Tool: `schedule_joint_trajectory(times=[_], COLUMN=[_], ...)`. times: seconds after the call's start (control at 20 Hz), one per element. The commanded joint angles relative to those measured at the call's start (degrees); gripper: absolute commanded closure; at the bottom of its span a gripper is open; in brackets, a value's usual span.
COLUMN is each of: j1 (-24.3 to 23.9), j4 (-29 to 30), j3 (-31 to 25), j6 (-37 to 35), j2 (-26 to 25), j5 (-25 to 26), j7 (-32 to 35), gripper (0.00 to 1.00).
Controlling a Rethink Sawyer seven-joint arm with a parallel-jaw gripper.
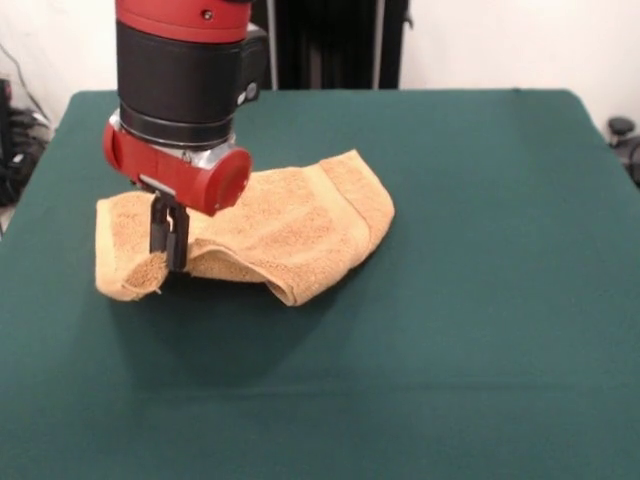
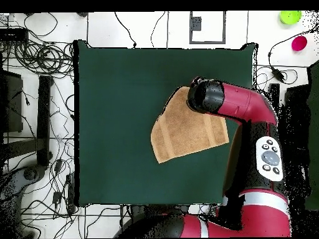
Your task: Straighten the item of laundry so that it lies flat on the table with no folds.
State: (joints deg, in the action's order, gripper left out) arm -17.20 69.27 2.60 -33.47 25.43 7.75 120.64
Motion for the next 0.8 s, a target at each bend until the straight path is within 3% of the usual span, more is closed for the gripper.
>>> schedule_joint_trajectory(times=[0.05,0.8], j1=[1.22,5.54], j4=[9.11,13.83], j3=[-5.81,-1.57], j6=[-7.60,-17.07], j2=[1.88,6.98], j5=[0.63,-0.36], j7=[-3.82,2.02], gripper=[1.00,1.00])
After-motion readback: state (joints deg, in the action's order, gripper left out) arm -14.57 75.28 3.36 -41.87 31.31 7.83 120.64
